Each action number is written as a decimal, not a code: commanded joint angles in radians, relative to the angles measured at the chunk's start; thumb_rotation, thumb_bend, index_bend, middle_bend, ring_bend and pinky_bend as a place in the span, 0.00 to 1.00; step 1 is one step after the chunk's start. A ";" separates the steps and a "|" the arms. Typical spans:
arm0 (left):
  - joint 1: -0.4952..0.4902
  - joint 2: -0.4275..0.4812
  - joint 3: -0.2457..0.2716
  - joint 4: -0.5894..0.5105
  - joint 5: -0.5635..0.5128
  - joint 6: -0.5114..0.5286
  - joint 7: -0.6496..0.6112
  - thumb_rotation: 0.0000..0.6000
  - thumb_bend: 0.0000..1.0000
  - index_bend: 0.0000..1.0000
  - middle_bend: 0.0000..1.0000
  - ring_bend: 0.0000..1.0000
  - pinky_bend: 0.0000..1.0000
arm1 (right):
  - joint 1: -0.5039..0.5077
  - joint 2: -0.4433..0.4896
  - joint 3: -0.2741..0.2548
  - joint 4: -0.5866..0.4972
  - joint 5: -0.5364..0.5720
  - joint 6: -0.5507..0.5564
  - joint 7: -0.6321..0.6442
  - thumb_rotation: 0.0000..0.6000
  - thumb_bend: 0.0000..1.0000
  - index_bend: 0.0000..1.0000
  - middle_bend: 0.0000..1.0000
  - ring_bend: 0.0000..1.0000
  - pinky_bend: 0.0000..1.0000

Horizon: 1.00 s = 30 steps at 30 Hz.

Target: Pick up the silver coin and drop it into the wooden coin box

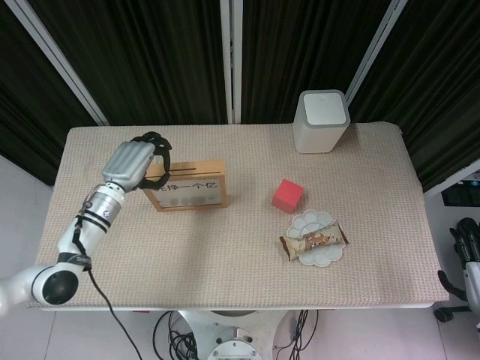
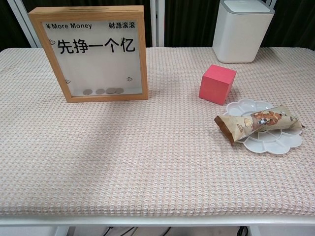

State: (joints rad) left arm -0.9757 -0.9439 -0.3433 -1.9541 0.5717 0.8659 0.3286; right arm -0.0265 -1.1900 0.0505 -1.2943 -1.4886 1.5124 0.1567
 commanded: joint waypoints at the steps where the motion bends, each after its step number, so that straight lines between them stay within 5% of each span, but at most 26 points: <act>1: -0.088 -0.062 0.017 0.063 -0.129 -0.019 0.047 1.00 0.39 0.61 0.26 0.12 0.22 | 0.001 -0.001 0.001 0.006 0.000 0.001 0.006 1.00 0.24 0.00 0.00 0.00 0.00; 11: -0.130 -0.116 0.045 0.143 -0.227 -0.017 0.032 1.00 0.39 0.61 0.26 0.12 0.22 | 0.001 -0.001 0.004 0.025 0.009 -0.004 0.026 1.00 0.24 0.00 0.00 0.00 0.00; 30: -0.132 -0.144 0.069 0.195 -0.223 -0.049 -0.029 1.00 0.39 0.62 0.26 0.12 0.22 | 0.004 -0.001 0.004 0.027 0.016 -0.014 0.026 1.00 0.24 0.00 0.00 0.00 0.00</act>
State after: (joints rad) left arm -1.1081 -1.0877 -0.2751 -1.7596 0.3487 0.8175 0.3000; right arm -0.0229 -1.1914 0.0542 -1.2674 -1.4729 1.4984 0.1826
